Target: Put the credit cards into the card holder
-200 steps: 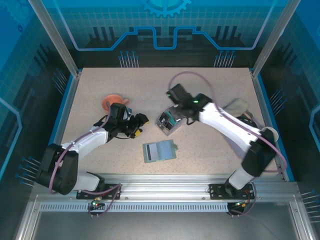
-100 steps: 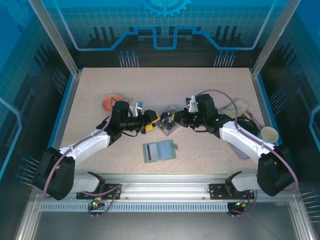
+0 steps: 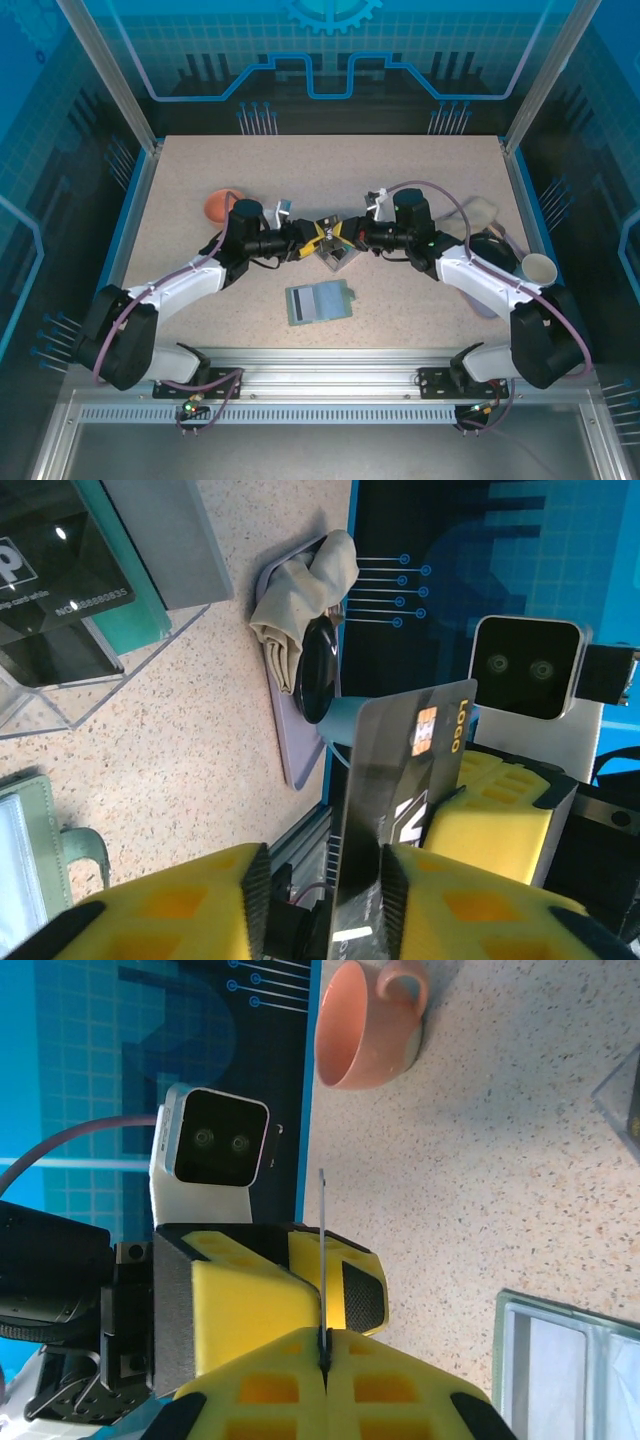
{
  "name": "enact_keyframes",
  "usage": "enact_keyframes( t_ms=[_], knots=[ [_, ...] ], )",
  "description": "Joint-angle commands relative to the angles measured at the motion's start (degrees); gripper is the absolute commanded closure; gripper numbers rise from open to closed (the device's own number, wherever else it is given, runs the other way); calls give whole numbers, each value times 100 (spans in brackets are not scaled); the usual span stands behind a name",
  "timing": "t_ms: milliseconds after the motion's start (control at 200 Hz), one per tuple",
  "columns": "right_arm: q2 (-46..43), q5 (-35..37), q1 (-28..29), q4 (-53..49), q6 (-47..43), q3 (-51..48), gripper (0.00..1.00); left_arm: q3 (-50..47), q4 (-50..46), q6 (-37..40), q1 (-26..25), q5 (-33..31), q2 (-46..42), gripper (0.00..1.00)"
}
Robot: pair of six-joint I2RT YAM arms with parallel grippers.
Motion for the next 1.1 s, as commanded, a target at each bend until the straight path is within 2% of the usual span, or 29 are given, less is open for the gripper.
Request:
enact_keyframes(
  t_ms=[0,255,325,395,475,490,565,645,740,930,1095],
  knots=[
    [114,-192,23,189,110,-54,100,233,262,-18,-21,185,49,70],
    [144,41,21,-366,-201,-78,100,110,42,127,-11,129,-201,97],
    [153,69,15,-618,-328,-71,89,69,-166,220,14,97,-320,100],
    [101,154,31,-960,-539,-92,77,19,-478,408,40,65,-473,100],
    [42,257,48,-1470,-951,-106,59,-11,-1157,791,41,-61,-653,100],
    [43,342,76,-1710,-1111,-78,54,-22,-1260,855,41,-73,-682,100],
    [119,1068,251,-2839,-1841,144,45,-161,-1751,1136,35,-199,-820,100],
    [320,1847,566,-3700,-2366,443,40,-296,-2377,1447,-29,-497,-898,100],
    [704,2531,1063,-4214,-2686,713,36,-583,-2566,1491,-196,-784,-963,100],
    [1479,3622,1811,-4770,-2754,1244,29,-1120,-2461,1331,-363,-1335,-1205,100],
    [1977,4231,2043,-5225,-2756,1575,28,-1321,-2121,1207,-461,-1318,-1124,100]
  ],
)
